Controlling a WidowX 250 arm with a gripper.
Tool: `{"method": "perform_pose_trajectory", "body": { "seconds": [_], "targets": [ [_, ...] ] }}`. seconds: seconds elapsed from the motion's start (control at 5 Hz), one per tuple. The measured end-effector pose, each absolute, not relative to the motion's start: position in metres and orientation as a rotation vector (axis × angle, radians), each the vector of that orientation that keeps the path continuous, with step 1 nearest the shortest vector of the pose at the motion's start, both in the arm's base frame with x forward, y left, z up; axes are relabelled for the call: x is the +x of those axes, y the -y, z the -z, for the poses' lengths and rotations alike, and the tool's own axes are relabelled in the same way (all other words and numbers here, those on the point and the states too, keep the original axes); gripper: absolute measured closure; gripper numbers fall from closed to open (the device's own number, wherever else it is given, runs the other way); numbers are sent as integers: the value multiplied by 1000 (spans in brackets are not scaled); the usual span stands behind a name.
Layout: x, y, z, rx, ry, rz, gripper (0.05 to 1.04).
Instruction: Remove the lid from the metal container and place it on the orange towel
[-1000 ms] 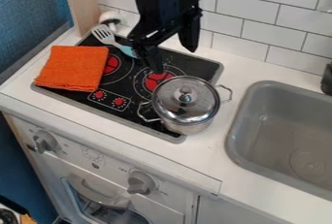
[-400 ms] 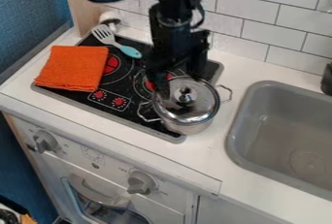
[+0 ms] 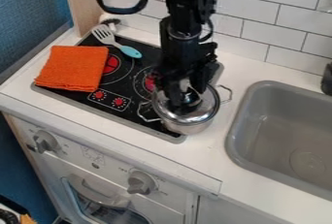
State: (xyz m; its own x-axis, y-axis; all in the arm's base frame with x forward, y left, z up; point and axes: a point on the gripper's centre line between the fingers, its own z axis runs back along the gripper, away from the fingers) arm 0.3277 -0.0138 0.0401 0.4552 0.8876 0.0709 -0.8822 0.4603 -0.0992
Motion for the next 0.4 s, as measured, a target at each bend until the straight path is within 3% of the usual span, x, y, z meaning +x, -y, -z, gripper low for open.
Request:
{"method": "perform_pose_trajectory", "body": {
  "seconds": [0.2,0.4],
  "targets": [
    [330,15,-41,-63,131,-1093,727],
    [330,15,-41,-64,131,-1104,809]
  ]
}}
